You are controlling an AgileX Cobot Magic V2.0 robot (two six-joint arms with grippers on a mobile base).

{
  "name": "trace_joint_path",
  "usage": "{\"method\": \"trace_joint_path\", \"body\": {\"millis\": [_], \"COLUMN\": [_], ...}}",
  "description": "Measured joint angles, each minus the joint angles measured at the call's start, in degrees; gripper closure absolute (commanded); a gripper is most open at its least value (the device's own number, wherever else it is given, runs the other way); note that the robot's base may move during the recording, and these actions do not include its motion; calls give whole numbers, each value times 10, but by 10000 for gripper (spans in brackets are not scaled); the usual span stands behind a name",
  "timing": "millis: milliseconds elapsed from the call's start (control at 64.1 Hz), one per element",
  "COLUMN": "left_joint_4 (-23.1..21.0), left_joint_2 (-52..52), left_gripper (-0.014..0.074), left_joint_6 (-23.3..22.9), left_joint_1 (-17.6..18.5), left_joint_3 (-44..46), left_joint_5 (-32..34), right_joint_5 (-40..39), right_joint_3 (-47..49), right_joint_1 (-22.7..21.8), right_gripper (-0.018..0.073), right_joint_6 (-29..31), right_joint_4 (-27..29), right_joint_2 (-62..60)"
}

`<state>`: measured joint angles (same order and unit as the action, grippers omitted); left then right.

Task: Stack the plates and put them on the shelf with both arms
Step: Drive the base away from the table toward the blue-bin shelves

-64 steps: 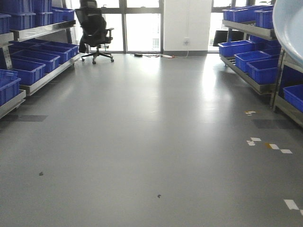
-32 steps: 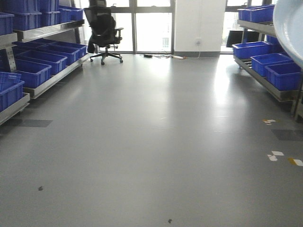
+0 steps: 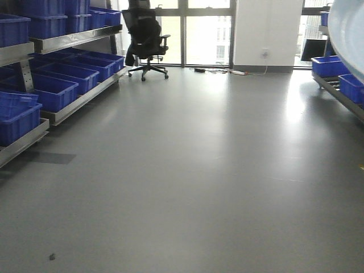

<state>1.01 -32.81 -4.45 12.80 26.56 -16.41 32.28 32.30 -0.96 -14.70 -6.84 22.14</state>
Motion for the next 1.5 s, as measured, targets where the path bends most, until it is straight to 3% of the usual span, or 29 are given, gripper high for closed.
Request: {"method": "trace_joint_path", "body": {"millis": [1498], "left_joint_4": [0], "left_joint_2": [0], "left_gripper": [512], "left_joint_6": [0], "left_joint_1": [0], "left_joint_3": [-3], "left_joint_5": [0], "right_joint_5": [0], "right_joint_3": [0], "right_joint_1": [0], "right_gripper": [537], "right_joint_6": [0], "right_joint_4": [0], "right_joint_2": [0]}}
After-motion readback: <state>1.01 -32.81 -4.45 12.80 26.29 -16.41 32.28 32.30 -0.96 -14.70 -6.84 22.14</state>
